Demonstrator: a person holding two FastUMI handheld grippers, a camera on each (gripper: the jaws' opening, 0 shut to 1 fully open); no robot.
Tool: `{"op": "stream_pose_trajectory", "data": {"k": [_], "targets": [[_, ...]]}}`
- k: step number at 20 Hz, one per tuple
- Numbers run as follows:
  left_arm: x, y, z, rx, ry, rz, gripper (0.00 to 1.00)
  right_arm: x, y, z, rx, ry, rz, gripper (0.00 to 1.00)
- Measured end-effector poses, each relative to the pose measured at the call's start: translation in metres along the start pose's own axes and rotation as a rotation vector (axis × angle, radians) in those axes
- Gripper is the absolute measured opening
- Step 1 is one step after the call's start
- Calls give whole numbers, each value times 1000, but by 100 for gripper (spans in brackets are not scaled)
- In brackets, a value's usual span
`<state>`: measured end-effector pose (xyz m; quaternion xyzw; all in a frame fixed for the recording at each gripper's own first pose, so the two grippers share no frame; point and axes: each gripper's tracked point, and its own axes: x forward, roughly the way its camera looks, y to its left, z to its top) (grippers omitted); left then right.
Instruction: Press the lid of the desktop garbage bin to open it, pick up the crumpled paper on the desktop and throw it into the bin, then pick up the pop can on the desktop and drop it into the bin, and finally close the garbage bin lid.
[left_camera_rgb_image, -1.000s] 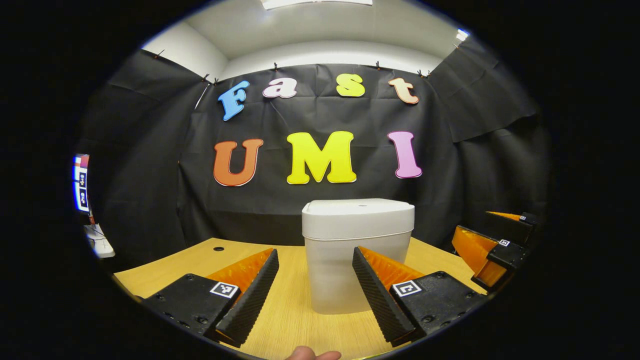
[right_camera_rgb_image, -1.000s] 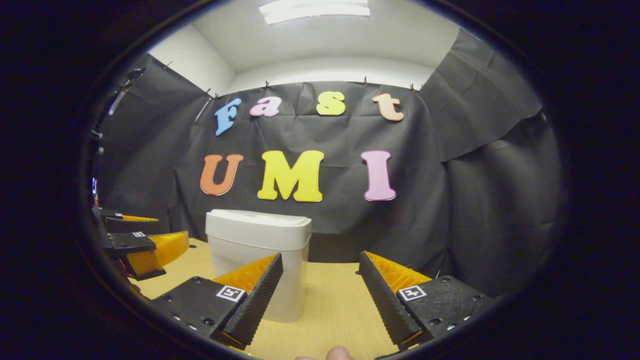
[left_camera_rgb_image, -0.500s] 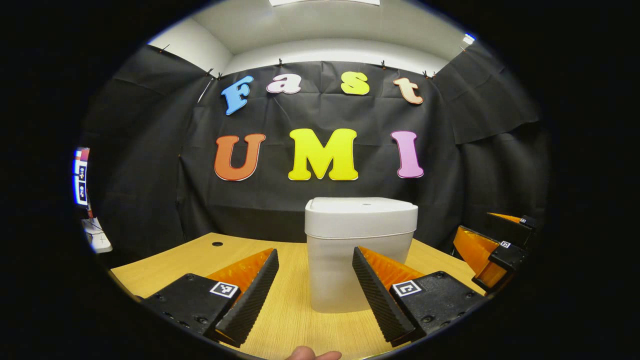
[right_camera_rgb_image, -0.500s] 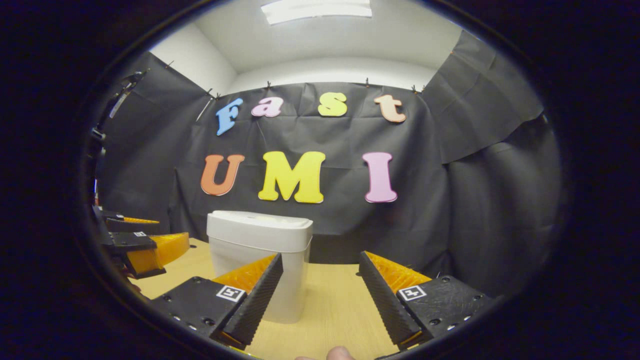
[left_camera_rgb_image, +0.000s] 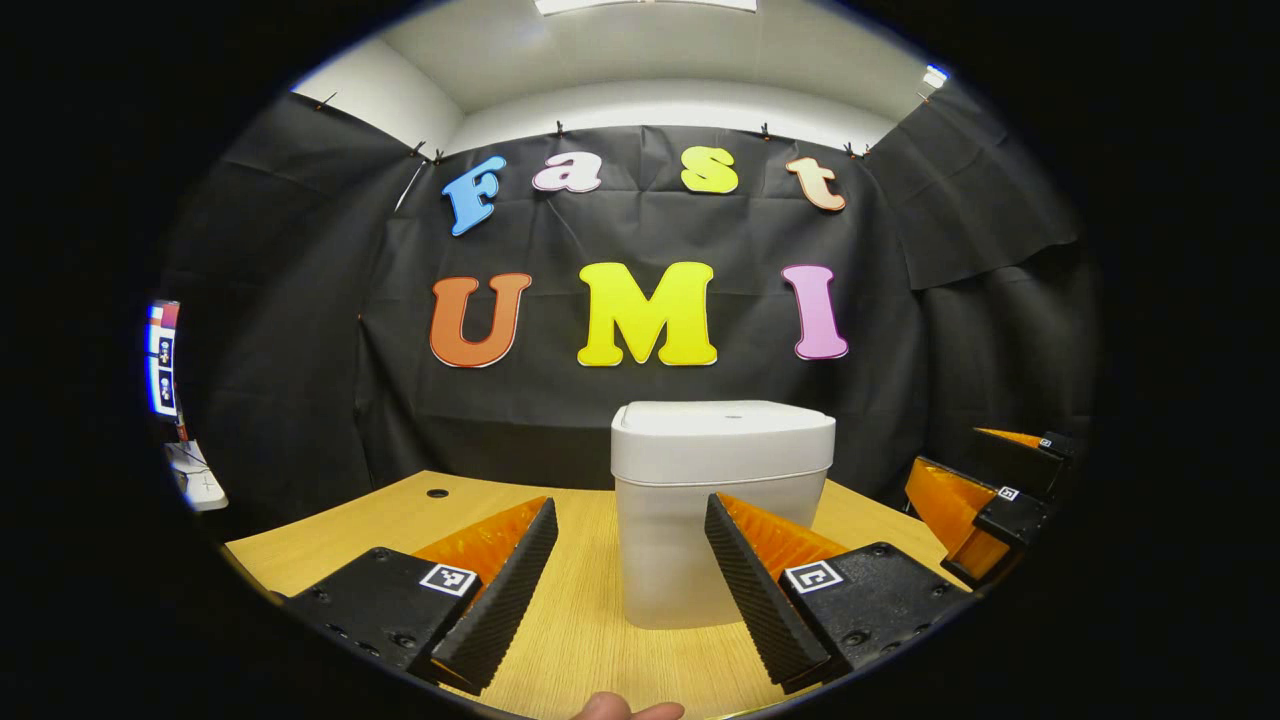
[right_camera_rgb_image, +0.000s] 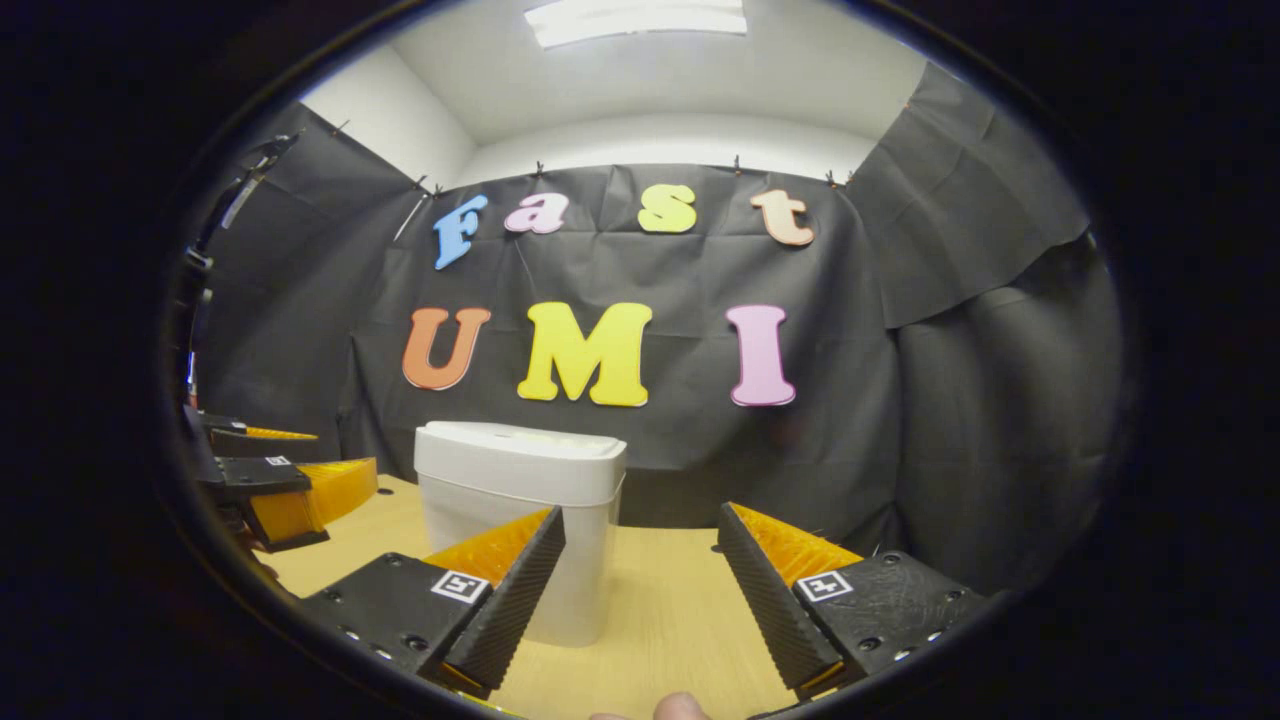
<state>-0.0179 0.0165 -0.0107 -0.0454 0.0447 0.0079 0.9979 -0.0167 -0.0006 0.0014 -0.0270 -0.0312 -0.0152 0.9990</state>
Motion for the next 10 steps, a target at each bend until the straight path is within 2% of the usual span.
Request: {"op": "stream_pose_trajectory", "data": {"k": [10], "targets": [[2, 4, 4, 1, -5, 5, 95, 1, 3, 4, 10, -4, 8, 95]]}}
